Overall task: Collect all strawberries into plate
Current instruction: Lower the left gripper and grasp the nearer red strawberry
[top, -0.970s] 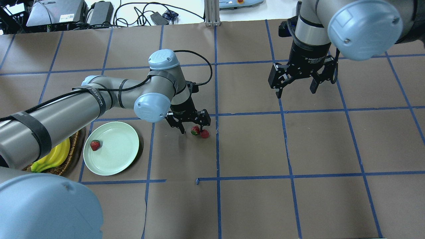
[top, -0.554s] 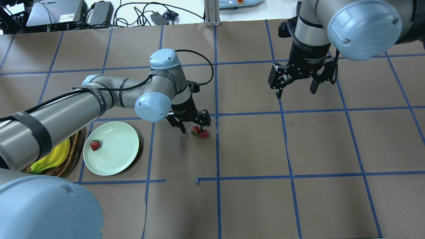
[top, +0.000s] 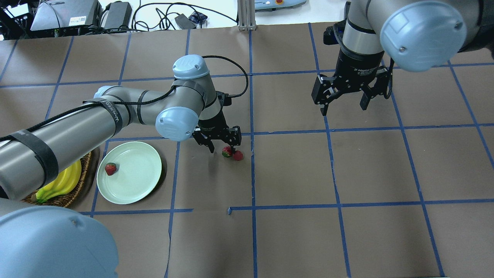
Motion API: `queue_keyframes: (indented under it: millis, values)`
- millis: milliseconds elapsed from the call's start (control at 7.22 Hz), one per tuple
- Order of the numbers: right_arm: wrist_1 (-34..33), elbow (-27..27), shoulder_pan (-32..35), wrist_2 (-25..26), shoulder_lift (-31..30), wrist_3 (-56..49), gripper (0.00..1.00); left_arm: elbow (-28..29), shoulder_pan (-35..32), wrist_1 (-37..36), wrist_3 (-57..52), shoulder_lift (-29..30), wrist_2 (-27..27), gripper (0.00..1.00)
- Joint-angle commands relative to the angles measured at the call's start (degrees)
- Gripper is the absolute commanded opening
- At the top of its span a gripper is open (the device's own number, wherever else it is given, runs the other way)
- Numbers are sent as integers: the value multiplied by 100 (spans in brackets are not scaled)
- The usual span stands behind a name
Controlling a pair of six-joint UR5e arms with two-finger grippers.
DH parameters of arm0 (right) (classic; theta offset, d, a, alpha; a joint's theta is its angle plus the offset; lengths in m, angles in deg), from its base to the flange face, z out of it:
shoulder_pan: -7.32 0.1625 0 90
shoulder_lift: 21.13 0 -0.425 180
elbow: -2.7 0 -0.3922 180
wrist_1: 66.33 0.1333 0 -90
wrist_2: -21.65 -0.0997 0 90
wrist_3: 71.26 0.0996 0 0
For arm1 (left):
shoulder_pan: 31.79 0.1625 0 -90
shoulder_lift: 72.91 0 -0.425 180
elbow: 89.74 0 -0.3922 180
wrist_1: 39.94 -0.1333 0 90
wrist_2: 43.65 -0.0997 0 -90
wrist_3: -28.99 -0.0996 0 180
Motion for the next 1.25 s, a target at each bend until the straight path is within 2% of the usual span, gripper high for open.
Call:
queue_keyframes:
  millis: [0, 277, 416, 554, 693, 970, 1109]
  values:
    - [0, -1, 0, -1, 0, 6, 100, -5, 6, 9, -285, 2, -114, 72]
    - [0, -1, 0, -1, 0, 6, 100, -13, 6, 9, -286, 2, -114, 72]
    - [0, -1, 0, -1, 0, 6, 100, -57, 6, 26, -295, 2, -96, 64]
    - [-17, -1, 9, -1, 0, 14, 100, -57, 6, 61, -286, 10, -87, 59]
    - [-26, -1, 26, -36, 44, 23, 100, -66, 6, 79, -286, 10, -87, 48]
    - [-35, -1, 26, -45, 70, 32, 100, 4, 6, 88, -295, 2, -105, 4]
    - [-26, -1, 35, -36, 70, 32, 100, 13, 15, 71, -295, -16, -114, 0]
